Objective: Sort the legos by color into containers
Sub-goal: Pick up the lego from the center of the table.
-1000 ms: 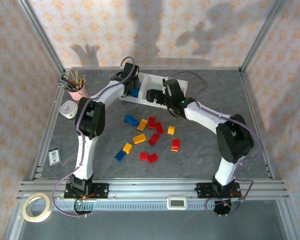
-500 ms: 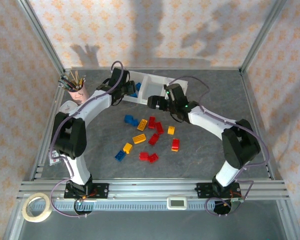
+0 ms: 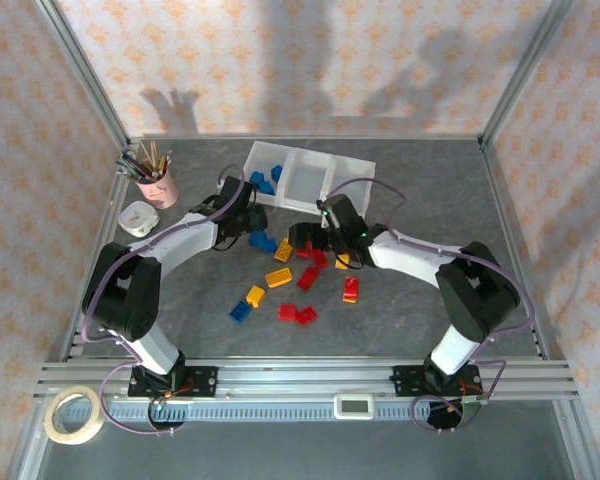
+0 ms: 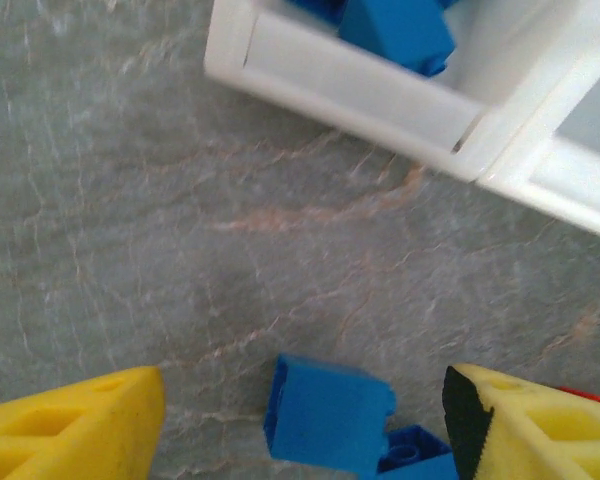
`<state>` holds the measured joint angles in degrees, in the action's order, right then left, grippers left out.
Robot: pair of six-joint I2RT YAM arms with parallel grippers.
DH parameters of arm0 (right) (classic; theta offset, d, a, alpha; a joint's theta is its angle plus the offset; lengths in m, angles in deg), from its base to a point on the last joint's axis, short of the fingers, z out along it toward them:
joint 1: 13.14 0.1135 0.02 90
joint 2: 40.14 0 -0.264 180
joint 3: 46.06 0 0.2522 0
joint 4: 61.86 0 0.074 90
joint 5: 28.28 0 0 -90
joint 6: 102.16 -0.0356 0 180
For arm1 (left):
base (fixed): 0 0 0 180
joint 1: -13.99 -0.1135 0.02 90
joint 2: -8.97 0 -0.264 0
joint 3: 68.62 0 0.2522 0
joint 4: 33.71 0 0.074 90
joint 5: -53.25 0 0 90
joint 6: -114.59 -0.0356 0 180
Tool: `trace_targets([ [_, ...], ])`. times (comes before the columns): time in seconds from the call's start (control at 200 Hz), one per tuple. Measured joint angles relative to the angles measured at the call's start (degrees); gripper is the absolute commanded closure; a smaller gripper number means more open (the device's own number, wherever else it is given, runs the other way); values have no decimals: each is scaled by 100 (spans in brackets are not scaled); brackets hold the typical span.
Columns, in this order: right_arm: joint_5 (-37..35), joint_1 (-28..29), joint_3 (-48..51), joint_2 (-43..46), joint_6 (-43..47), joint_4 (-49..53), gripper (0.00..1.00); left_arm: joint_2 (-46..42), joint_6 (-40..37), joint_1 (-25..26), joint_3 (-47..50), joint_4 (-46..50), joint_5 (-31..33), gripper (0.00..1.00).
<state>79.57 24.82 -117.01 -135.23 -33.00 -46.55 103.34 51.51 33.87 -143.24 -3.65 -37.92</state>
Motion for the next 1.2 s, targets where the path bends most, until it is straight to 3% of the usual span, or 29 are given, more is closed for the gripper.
trace_targets([
  [0.746,-26,0,13,-74,-13,-157,0,1025,240,190,-22,-511,-190,19],
  [1.201,-24,0,13,-109,-13,-184,0,1069,278,227,-20,-525,-131,54],
])
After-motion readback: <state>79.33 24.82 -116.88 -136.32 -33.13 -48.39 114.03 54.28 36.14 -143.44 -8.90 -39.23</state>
